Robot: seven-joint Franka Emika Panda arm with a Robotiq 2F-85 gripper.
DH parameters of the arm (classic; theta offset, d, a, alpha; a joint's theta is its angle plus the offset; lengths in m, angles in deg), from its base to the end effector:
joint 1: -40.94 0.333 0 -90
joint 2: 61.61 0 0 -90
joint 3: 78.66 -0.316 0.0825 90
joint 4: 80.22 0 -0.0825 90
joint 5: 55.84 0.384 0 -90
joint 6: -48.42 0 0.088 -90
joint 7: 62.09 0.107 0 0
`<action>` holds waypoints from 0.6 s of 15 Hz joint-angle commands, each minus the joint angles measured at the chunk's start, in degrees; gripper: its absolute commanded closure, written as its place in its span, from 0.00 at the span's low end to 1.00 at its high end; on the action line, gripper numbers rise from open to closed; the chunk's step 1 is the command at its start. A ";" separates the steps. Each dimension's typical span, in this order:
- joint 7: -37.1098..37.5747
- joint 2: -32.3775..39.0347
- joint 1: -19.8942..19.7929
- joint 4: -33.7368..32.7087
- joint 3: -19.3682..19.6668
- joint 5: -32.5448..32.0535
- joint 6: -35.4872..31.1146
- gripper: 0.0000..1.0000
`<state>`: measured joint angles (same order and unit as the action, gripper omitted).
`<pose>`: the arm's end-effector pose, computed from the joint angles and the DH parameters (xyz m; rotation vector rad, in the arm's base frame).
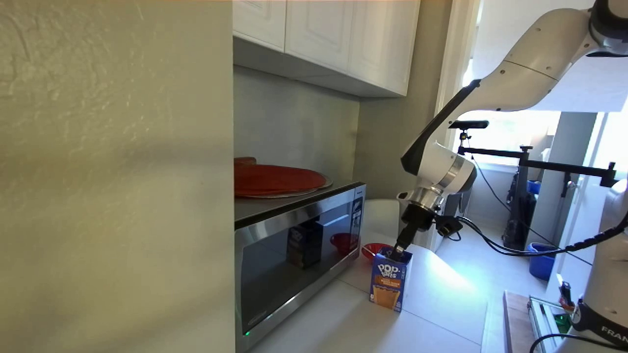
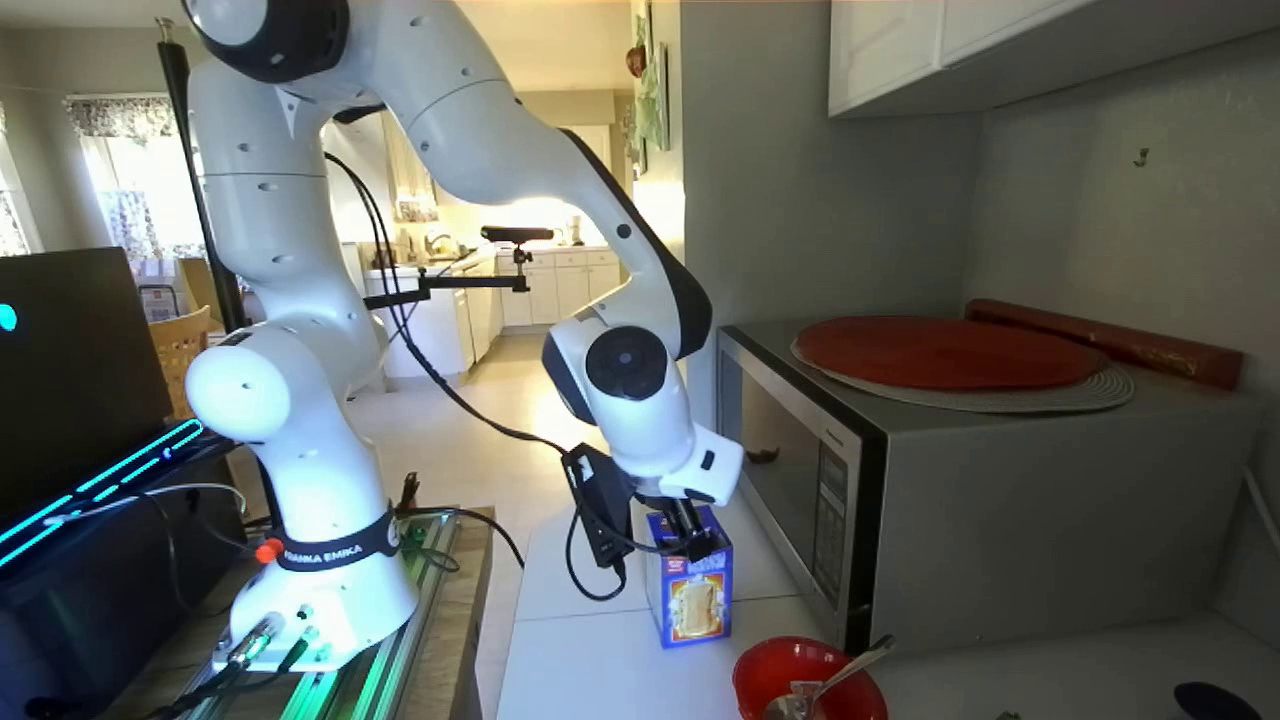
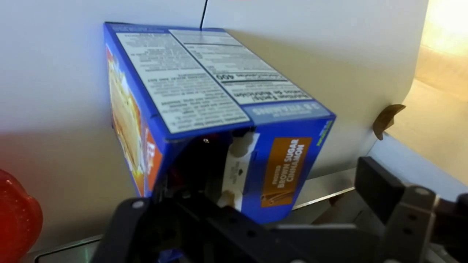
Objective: Open the blue box.
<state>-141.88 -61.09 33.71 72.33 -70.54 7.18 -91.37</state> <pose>0.3811 -0.1030 0.2194 -2.5606 -0.2244 -0.3957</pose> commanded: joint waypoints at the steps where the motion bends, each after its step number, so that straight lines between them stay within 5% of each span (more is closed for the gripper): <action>1: -1.03 2.15 0.17 -1.02 -0.57 1.96 -1.43 0.24; 3: -0.78 2.13 0.17 -1.15 -0.58 1.78 -1.72 0.42; 5: -0.63 2.14 0.17 -1.18 -0.60 1.63 -1.81 0.46; 7: -0.47 2.23 0.17 -1.19 -0.62 1.49 -1.90 0.41; 8: -0.51 2.18 0.15 -1.21 -0.61 1.50 -1.93 0.23; 9: -0.43 2.12 0.15 -1.16 -0.61 1.44 -2.01 0.19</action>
<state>-141.88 -60.55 33.70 71.76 -70.55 7.18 -92.41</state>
